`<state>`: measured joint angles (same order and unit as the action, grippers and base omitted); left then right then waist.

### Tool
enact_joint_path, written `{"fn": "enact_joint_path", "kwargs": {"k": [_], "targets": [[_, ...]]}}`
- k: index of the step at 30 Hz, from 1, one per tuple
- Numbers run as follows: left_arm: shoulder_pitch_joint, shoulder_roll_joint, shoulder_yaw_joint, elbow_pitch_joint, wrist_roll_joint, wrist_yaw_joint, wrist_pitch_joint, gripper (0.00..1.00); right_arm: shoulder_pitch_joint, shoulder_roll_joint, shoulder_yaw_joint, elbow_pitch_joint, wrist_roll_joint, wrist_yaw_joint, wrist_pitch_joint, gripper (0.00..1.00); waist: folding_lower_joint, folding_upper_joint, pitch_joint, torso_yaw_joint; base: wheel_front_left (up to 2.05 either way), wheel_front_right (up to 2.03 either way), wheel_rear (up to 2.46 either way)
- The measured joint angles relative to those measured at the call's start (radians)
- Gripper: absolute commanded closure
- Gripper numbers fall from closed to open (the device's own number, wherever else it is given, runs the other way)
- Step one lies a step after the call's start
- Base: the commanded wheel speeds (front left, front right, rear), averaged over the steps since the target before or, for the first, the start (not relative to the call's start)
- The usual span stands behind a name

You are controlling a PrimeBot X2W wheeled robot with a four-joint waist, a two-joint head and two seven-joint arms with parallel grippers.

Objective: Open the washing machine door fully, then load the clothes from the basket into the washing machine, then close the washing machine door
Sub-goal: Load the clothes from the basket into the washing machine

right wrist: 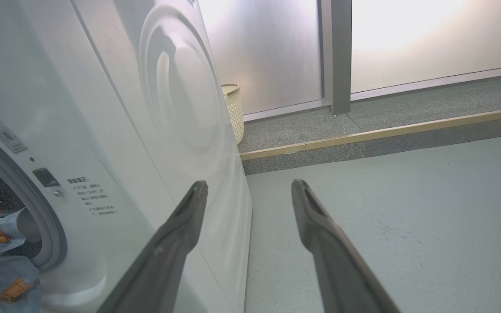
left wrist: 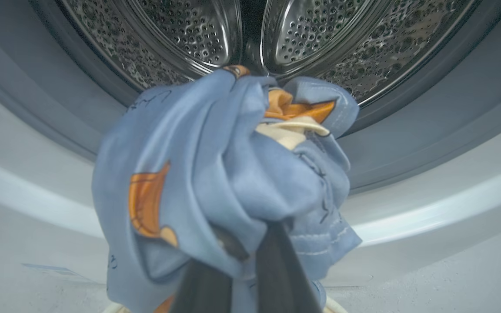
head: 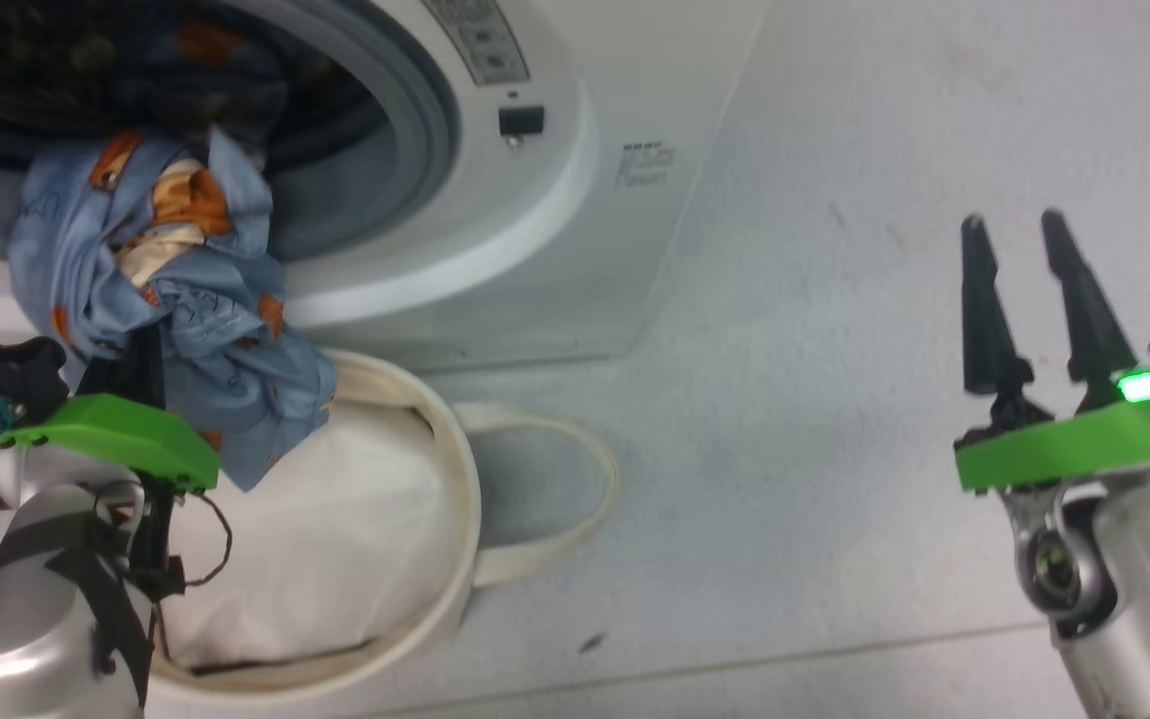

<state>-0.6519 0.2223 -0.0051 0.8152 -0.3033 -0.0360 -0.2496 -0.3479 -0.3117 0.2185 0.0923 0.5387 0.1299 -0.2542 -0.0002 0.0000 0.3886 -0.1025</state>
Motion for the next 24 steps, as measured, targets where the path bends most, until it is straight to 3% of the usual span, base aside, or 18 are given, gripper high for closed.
{"fn": "enact_joint_path", "kwargs": {"k": [5, 11, 24], "targets": [[0.035, -0.021, 0.022, -0.085, 0.048, -0.023, 0.000, 1.00, 0.050, 0.002, 0.014, 0.022, 0.003, 0.000, 0.000, 0.00, -0.0001, 0.0000, -0.084, 0.008, 0.00, 0.00, 0.00], [0.013, -0.040, 0.023, -0.095, 0.085, -0.036, 0.000, 1.00, 0.069, -0.009, 0.022, 0.021, 0.010, 0.000, 0.000, 0.00, -0.0003, 0.0000, -0.123, 0.008, 0.00, 0.00, 0.00], [-0.329, -0.017, -0.011, 0.205, 0.145, -0.052, 0.000, 1.00, 0.066, -0.027, 0.002, -0.009, 0.008, 0.000, 0.000, 0.00, 0.0004, 0.0000, -0.009, -0.051, 0.00, 0.00, 0.00]]}}
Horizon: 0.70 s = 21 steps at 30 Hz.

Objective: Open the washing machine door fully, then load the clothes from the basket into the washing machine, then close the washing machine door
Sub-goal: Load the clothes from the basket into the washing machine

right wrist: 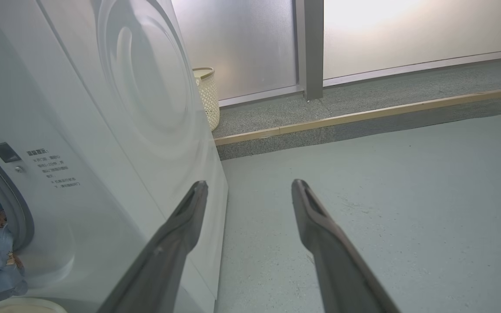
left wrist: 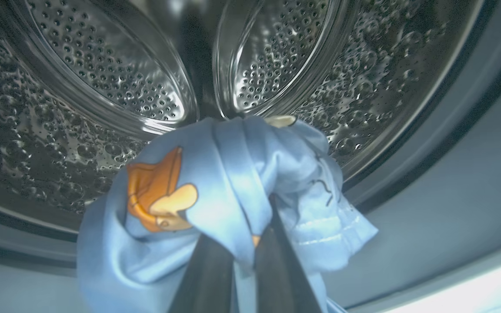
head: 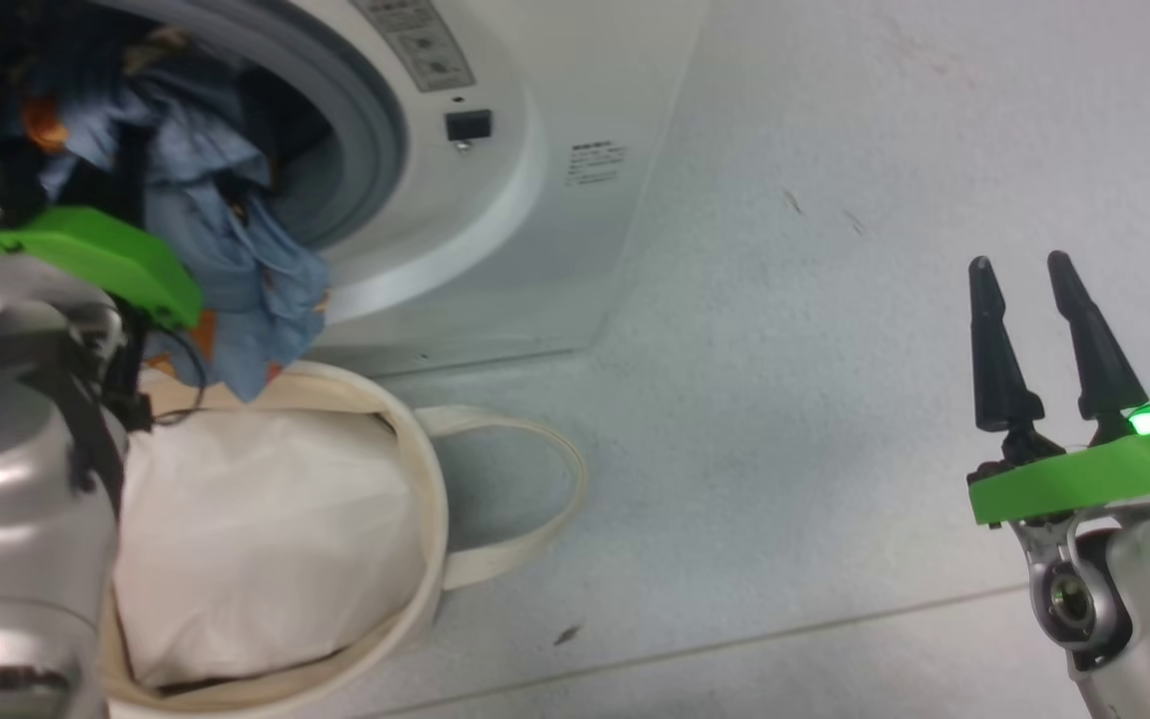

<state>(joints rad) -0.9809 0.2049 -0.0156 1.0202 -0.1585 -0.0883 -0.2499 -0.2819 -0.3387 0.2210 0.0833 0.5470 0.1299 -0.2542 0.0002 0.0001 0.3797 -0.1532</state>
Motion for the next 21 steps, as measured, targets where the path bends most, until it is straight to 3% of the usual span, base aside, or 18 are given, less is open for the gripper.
{"fn": "enact_joint_path", "kwargs": {"k": [7, 8, 12, 14, 17, 21], "targets": [[-0.144, 0.031, -0.001, 0.171, 0.008, 0.021, 0.000, 1.00, -0.004, 0.000, -0.015, -0.027, -0.006, 0.000, 0.000, 0.00, 0.0000, 0.0000, 0.076, -0.038, 0.00, 0.00, 0.00], [-0.159, 0.034, 0.007, 0.149, 0.005, 0.034, 0.001, 1.00, -0.004, -0.001, -0.019, -0.030, -0.011, 0.000, 0.000, 0.00, 0.0000, 0.0000, 0.086, -0.040, 0.00, 0.00, 0.00], [-0.191, 0.046, 0.092, -0.182, -0.007, 0.095, -0.003, 1.00, -0.020, -0.003, -0.034, -0.048, -0.018, 0.000, 0.000, 0.00, -0.0001, 0.0000, 0.136, -0.040, 0.00, 0.00, 0.00], [-0.192, 0.042, 0.121, -0.289, -0.004, 0.100, -0.007, 1.00, -0.032, -0.006, -0.040, -0.059, -0.019, 0.000, 0.000, 0.00, 0.0000, 0.0000, 0.159, -0.037, 0.00, 0.00, 0.00], [-0.155, 0.024, 0.136, -0.299, 0.002, 0.094, -0.008, 1.00, -0.043, -0.008, -0.041, -0.061, -0.021, 0.000, 0.000, 0.00, 0.0000, 0.0000, 0.183, -0.028, 0.00, 0.00, 0.00], [-0.101, 0.003, 0.142, -0.164, 0.010, 0.054, -0.007, 1.00, -0.043, -0.009, -0.040, -0.061, -0.028, 0.000, 0.000, 0.00, -0.0001, 0.0000, 0.192, -0.020, 0.00, 0.00, 0.00]]}}
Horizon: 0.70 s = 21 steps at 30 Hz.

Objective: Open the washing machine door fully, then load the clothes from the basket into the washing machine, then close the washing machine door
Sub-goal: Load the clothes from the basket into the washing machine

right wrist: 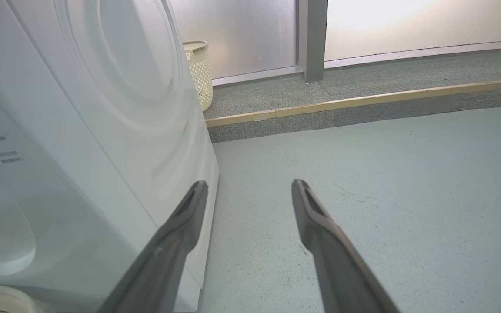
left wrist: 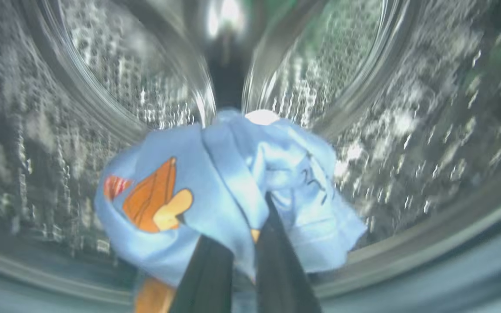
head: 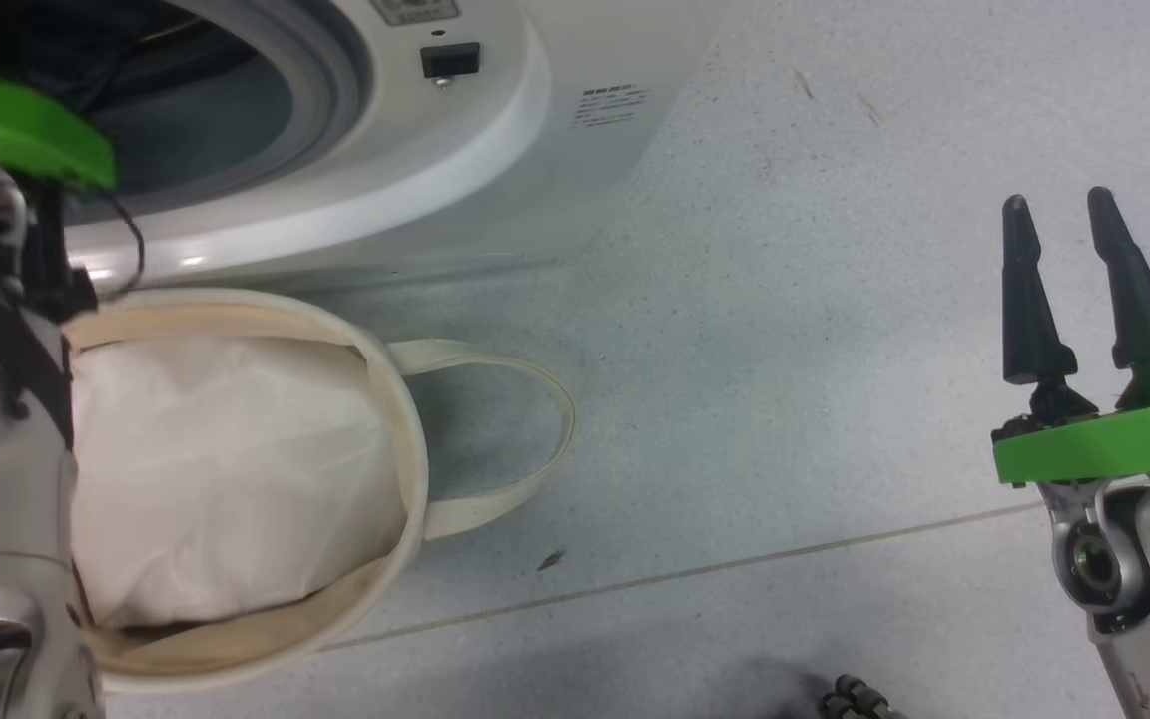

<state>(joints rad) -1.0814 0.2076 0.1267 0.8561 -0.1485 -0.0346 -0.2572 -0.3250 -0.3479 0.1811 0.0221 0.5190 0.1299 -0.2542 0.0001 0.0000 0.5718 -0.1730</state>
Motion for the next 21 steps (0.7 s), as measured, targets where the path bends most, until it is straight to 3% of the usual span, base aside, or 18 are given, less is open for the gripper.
{"fn": "enact_joint_path", "kwargs": {"k": [5, 12, 21], "targets": [[-0.057, 0.004, -0.018, 0.207, 0.008, -0.020, 0.000, 1.00, 0.000, -0.002, 0.000, 0.000, 0.000, 0.000, 0.000, 0.00, -0.0001, 0.0000, 0.003, -0.002, 0.00, 0.00, 0.00], [-0.191, 0.026, -0.062, 0.377, 0.044, -0.028, 0.014, 1.00, 0.000, -0.001, 0.003, 0.000, 0.000, 0.000, 0.000, 0.00, 0.0000, 0.0000, 0.021, -0.017, 0.00, 0.00, 0.00], [-0.264, 0.048, -0.142, 0.431, 0.100, -0.036, 0.056, 1.00, -0.006, 0.005, -0.010, -0.009, 0.000, 0.000, 0.000, 0.00, -0.0001, 0.0000, 0.052, -0.043, 0.00, 0.00, 0.00]]}}
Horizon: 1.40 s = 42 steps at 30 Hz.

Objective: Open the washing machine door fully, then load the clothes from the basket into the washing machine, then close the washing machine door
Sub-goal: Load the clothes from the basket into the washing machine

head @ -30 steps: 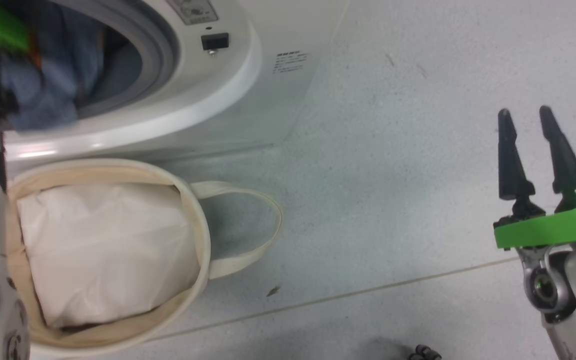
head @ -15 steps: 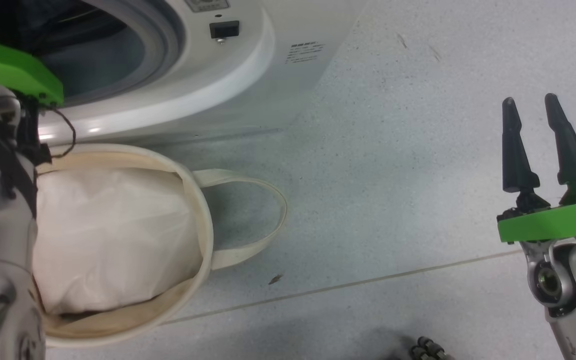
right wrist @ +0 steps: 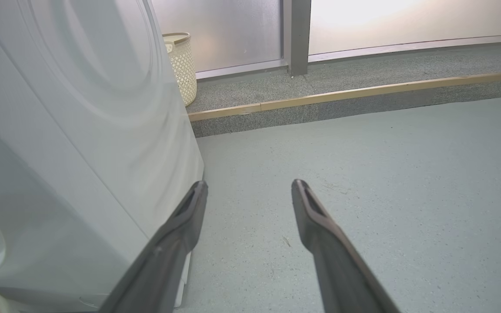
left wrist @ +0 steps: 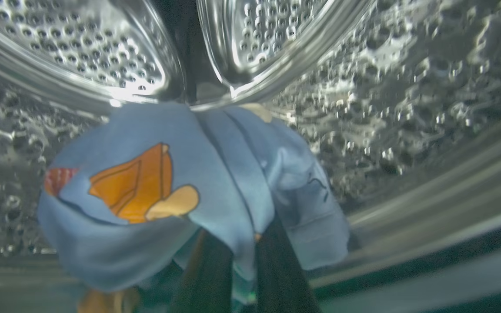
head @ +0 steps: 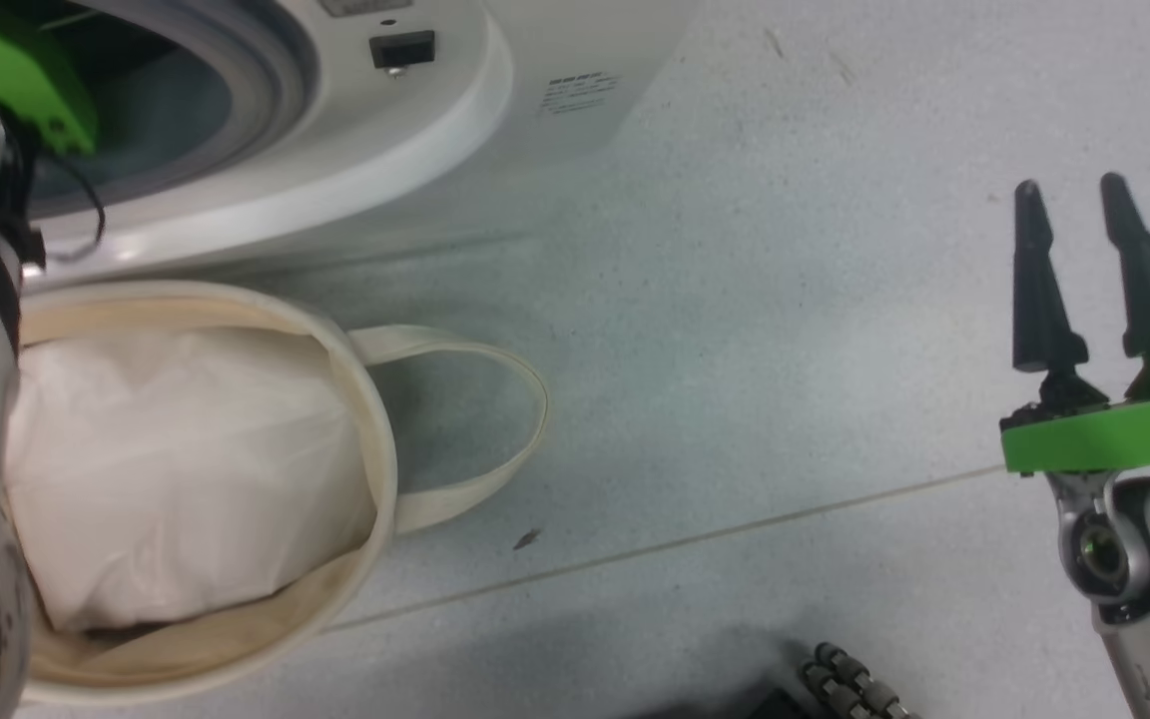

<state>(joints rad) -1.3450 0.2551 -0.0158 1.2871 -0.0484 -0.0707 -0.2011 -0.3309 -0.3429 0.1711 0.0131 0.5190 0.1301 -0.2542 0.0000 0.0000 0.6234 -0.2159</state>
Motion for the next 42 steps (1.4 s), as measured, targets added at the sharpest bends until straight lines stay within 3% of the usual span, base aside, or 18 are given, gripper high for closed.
{"fn": "enact_joint_path", "kwargs": {"k": [1, 2, 3, 4, 18, 27, 33, 42], "targets": [[-0.016, -0.001, -0.002, -0.001, 0.003, 0.000, -0.008, 1.00, -0.003, 0.000, -0.006, -0.004, 0.000, 0.000, 0.000, 0.00, -0.0001, 0.0000, 0.007, -0.001, 0.00, 0.00, 0.00], [-0.033, -0.002, -0.003, -0.003, 0.003, 0.000, -0.019, 0.86, -0.005, 0.000, -0.011, -0.009, 0.000, 0.000, 0.000, 0.00, 0.0000, 0.0000, 0.015, -0.002, 0.00, 0.00, 0.00], [-0.048, -0.002, -0.005, -0.003, 0.003, 0.000, -0.025, 0.22, -0.009, 0.000, -0.014, -0.009, -0.001, 0.000, 0.000, 0.00, 0.0001, 0.0000, 0.022, -0.002, 0.00, 0.00, 0.00], [-0.057, -0.002, -0.006, -0.003, 0.003, 0.000, -0.029, 0.00, -0.013, 0.001, -0.017, -0.009, -0.002, 0.000, 0.000, 0.00, 0.0002, 0.0000, 0.029, -0.003, 0.00, 0.00, 0.00], [-0.012, -0.014, -0.005, 0.020, -0.028, 0.027, 0.081, 0.00, -0.018, 0.017, -0.013, -0.008, -0.008, 0.000, 0.000, 0.00, 0.0000, 0.0000, 0.025, 0.022, 0.00, 0.00, 0.00], [0.068, -0.044, -0.003, 0.023, -0.065, 0.008, -0.029, 0.00, -0.021, 0.016, -0.005, 0.012, -0.007, 0.000, 0.000, 0.00, 0.0000, 0.0000, -0.045, 0.047, 0.00, 0.00, 0.00], [0.155, -0.074, 0.022, 0.009, -0.113, -0.016, -0.049, 0.00, -0.020, 0.015, 0.008, 0.031, 0.002, 0.000, 0.000, 0.00, -0.0001, 0.0000, -0.108, 0.070, 0.00, 0.00, 0.00], [0.348, -0.096, 0.031, -0.182, -0.134, -0.035, -0.049, 0.00, -0.013, 0.010, 0.046, 0.064, 0.021, 0.000, 0.000, 0.00, -0.0002, 0.0000, -0.211, 0.115, 0.00, 0.00, 0.00]]}}
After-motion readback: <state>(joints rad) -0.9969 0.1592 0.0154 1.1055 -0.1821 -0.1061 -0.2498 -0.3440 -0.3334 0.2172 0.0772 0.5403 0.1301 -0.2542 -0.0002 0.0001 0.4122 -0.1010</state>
